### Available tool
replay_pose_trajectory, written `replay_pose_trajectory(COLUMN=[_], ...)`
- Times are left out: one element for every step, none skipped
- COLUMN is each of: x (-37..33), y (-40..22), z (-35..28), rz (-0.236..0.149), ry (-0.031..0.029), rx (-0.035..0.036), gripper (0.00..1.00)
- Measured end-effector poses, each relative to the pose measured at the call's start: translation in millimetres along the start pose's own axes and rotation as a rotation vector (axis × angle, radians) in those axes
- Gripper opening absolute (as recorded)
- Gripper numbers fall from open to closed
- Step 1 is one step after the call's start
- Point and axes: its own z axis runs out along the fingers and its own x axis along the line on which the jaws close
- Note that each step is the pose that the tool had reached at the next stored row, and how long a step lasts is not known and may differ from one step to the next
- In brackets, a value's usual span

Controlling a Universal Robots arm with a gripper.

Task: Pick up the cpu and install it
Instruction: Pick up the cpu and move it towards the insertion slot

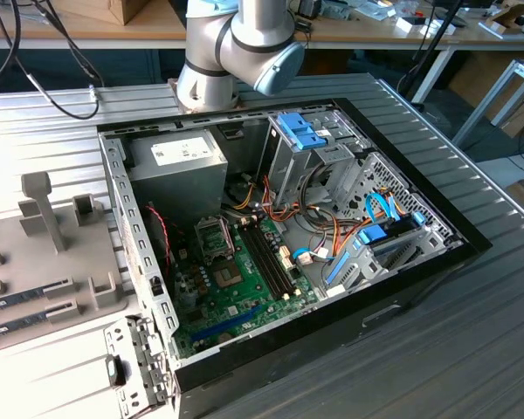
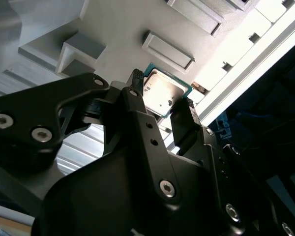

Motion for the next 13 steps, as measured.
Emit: replay_pose_trajectory(x=[0.0, 0.0, 0.0, 0.0, -0.1, -0.1, -0.1, -0.1, -0.1, -0.2, -0.2, -0.2, -0.2], y=[0.0, 0.1, 0.1, 0.1, 0.2, 0.2, 0.3, 0.3, 0.4, 0.4, 0.5, 0.6, 0.6], z=[-0.5, -1.3, -1.8, -2.4, -2.9, -3.7, -4.3, -4.7, -5.6, -6.4, -7.2, -8.8, -9.7], rz=[0.0, 0.0, 0.0, 0.0, 0.0, 0.0, 0.0, 0.0, 0.0, 0.0, 0.0, 0.0, 0.0], ry=[0.0002, 0.0003, 0.0001, 0.0, 0.0, 0.0, 0.0, 0.0001, 0.0001, 0.0, 0.0001, 0.0001, 0.0], rx=[0.0001, 0.0002, 0.0001, 0.0, 0.0, 0.0, 0.0, 0.0, 0.0001, 0.0, 0.0, 0.0001, 0.0001], gripper=[0.47, 0.47, 0.47, 0.47, 0.47, 0.47, 0.47, 0.47, 0.47, 0.47, 0.47, 0.47, 0.47])
